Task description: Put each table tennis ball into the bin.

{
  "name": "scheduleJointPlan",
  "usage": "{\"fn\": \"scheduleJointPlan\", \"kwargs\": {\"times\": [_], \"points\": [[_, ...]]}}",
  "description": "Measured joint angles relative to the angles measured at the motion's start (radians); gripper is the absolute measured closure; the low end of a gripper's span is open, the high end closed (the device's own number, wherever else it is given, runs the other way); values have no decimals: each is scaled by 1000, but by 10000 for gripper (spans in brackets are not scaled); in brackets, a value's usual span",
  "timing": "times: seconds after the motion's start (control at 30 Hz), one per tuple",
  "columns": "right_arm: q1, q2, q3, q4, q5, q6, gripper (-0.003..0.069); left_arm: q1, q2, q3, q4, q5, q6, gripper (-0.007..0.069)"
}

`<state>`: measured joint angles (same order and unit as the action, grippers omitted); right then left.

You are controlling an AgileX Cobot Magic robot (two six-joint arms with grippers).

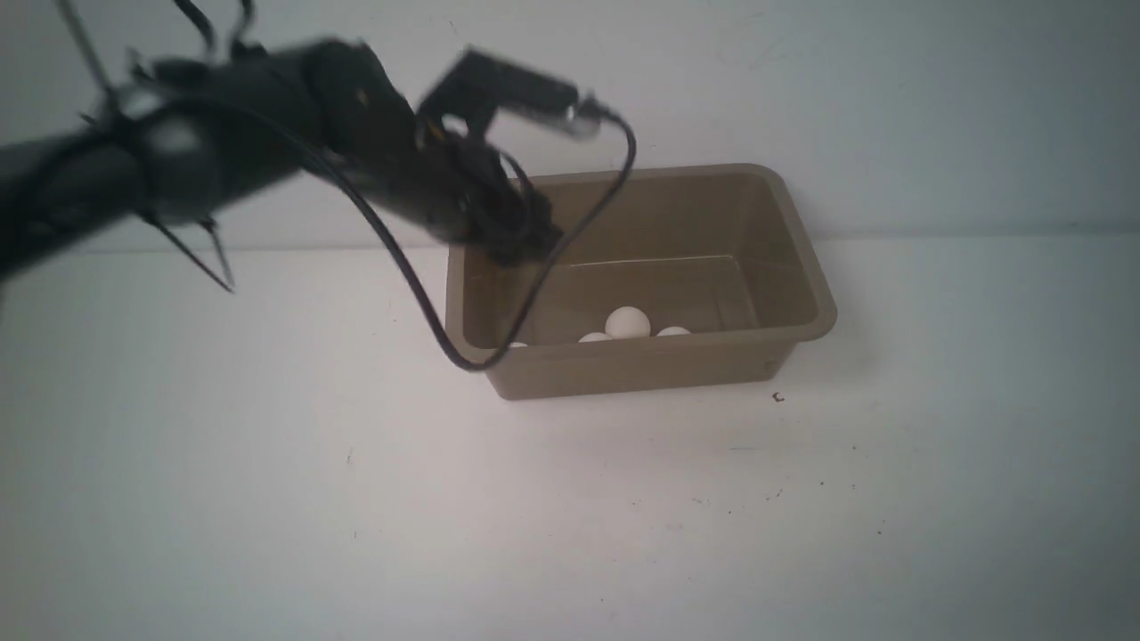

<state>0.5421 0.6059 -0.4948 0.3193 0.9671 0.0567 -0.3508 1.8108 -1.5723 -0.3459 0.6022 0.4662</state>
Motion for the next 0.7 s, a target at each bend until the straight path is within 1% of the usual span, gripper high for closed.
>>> {"fn": "scheduleJointPlan", "kwargs": {"times": [0.07,0.17,0.23,0.33,0.43,0.53,0.57,0.6,0.7], "points": [[0,0,0,-2,0,-8,585,0,-89,1,2,7,31,364],[0,0,0,-9,-13,-37,585,0,-319,34,8,3,98,544],[0,0,0,-13,-34,-57,585,0,-423,71,24,3,112,599],[0,0,0,-22,-70,-87,585,11,-548,167,43,3,106,627],[0,-3,0,-35,-128,-115,585,29,-657,302,70,-18,99,629],[0,-36,0,-70,-188,-127,608,54,-796,467,83,-86,83,629],[0,-40,0,-70,-193,-127,610,56,-806,479,84,-89,81,629],[0,-109,0,-129,-247,-124,643,73,-893,566,85,-123,69,629],[0,-224,0,-243,-277,-78,666,104,-1041,706,88,-160,52,629]]}}
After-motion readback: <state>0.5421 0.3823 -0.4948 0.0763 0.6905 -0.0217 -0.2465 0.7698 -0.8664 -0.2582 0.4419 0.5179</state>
